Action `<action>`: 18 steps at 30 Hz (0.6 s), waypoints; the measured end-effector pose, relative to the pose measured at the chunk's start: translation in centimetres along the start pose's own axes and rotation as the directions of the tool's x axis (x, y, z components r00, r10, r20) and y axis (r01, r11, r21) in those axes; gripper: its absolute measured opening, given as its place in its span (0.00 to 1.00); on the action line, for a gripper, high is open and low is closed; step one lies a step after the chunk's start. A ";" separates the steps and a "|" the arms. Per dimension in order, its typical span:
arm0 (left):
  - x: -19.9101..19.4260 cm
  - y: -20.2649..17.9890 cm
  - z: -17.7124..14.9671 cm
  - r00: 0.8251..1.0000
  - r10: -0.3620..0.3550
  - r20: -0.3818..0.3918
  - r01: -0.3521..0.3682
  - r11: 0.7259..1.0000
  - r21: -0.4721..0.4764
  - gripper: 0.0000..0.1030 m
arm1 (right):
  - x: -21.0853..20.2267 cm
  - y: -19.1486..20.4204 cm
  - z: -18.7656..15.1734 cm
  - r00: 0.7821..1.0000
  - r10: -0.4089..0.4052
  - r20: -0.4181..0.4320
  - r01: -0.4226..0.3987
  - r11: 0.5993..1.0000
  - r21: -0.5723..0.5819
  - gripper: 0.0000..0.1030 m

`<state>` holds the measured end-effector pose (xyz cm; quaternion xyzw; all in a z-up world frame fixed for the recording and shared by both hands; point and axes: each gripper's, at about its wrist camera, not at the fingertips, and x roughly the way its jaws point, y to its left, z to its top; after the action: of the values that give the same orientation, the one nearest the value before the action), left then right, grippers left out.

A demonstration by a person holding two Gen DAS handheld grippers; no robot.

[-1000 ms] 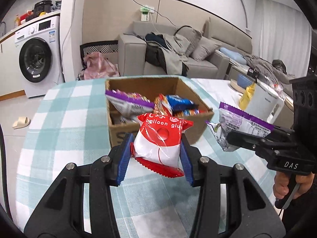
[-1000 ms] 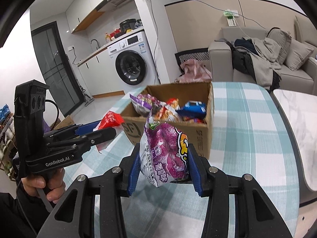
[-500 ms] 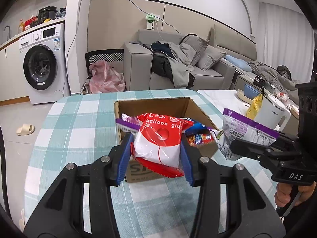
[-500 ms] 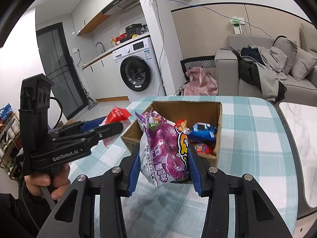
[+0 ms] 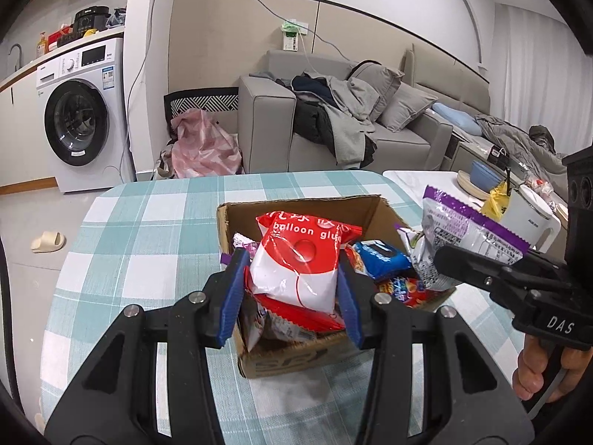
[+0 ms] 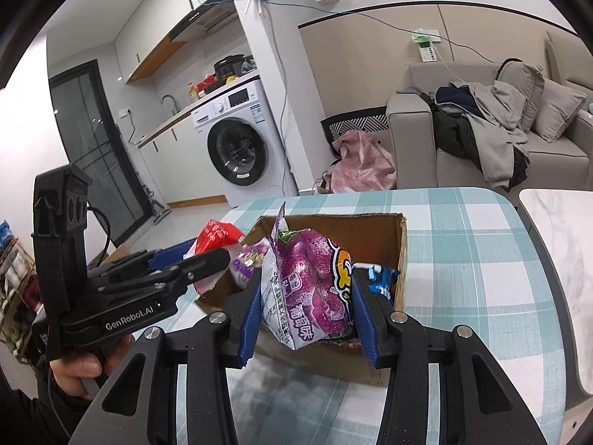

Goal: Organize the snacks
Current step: 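Carry both packs over the cardboard box and open both tools to drop them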

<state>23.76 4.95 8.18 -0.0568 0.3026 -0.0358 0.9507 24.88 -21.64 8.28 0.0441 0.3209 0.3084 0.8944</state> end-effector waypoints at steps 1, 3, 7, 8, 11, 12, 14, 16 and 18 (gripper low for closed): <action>0.4 0.1 0.1 1.000 0.000 0.002 0.000 1.000 0.000 0.42 | 0.3 -0.1 0.2 1.000 0.005 0.001 -0.005 1.000 0.008 0.43; 1.3 0.3 0.6 1.000 0.004 -0.001 -0.004 1.000 0.002 0.42 | 1.0 -0.3 0.3 1.000 0.004 -0.002 -0.004 1.000 0.009 0.43; 3.1 0.5 1.3 1.000 0.008 -0.002 -0.008 1.000 0.000 0.42 | 2.0 -0.5 0.7 1.000 -0.002 -0.003 0.002 1.000 0.015 0.43; 3.5 0.4 1.5 1.000 0.011 -0.002 -0.011 1.000 0.004 0.42 | 2.2 -0.5 0.8 1.000 -0.005 0.000 0.005 1.000 0.014 0.43; 4.8 0.4 1.6 1.000 0.005 -0.007 -0.005 1.000 0.006 0.42 | 3.0 -0.5 1.2 1.000 -0.010 0.009 0.010 1.000 0.004 0.43; 5.3 0.4 1.7 1.000 0.006 -0.014 -0.006 1.000 0.007 0.42 | 3.4 -0.6 1.3 1.000 -0.017 0.011 0.017 1.000 0.002 0.43; 6.2 0.3 1.6 1.000 0.008 -0.018 -0.007 1.000 0.009 0.42 | 4.3 -0.9 1.4 1.000 -0.025 0.004 0.025 1.000 0.011 0.43; 7.2 0.2 1.6 1.000 0.003 -0.030 -0.003 1.000 0.009 0.42 | 5.1 -1.3 1.4 1.000 -0.027 -0.003 0.027 0.999 0.022 0.43; 8.0 0.2 1.4 0.999 0.003 -0.034 -0.003 1.000 0.011 0.42 | 5.7 -1.5 1.5 0.999 -0.033 -0.004 0.033 0.999 0.025 0.43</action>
<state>31.11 4.46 4.76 -0.0505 0.3188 -0.0370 0.9458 29.97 -19.34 5.95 0.0493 0.3272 0.2895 0.8981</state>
